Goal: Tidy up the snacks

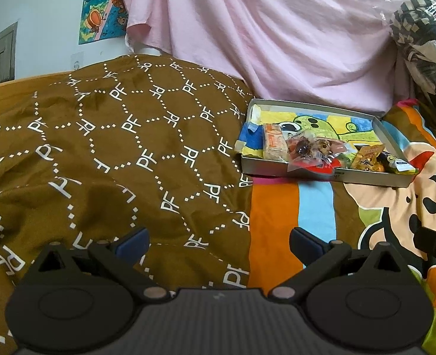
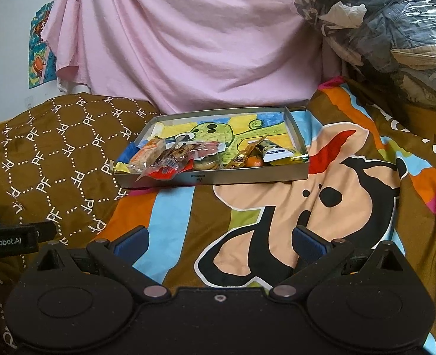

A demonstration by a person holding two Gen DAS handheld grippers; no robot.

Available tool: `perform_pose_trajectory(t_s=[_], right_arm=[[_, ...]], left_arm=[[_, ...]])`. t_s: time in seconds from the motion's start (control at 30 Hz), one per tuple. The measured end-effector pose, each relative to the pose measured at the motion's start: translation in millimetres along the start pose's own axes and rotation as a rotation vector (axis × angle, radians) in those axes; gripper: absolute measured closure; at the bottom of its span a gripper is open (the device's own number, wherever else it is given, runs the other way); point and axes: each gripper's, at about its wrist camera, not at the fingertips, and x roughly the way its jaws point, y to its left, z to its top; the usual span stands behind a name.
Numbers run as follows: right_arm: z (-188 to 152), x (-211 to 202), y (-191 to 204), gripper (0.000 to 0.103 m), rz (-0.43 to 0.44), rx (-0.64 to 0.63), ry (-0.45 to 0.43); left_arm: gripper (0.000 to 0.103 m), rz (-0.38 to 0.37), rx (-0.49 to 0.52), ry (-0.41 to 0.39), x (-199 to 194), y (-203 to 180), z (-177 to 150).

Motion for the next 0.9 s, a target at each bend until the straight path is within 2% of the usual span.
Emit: perform_pose_trajectory(t_s=[0.9], right_arm=[[-1.6, 0.0, 1.3, 0.001, 0.005, -0.006, 0.007]], left_arm=[[0.0, 0.0, -0.009, 0.007, -0.3, 0.5, 0.3]])
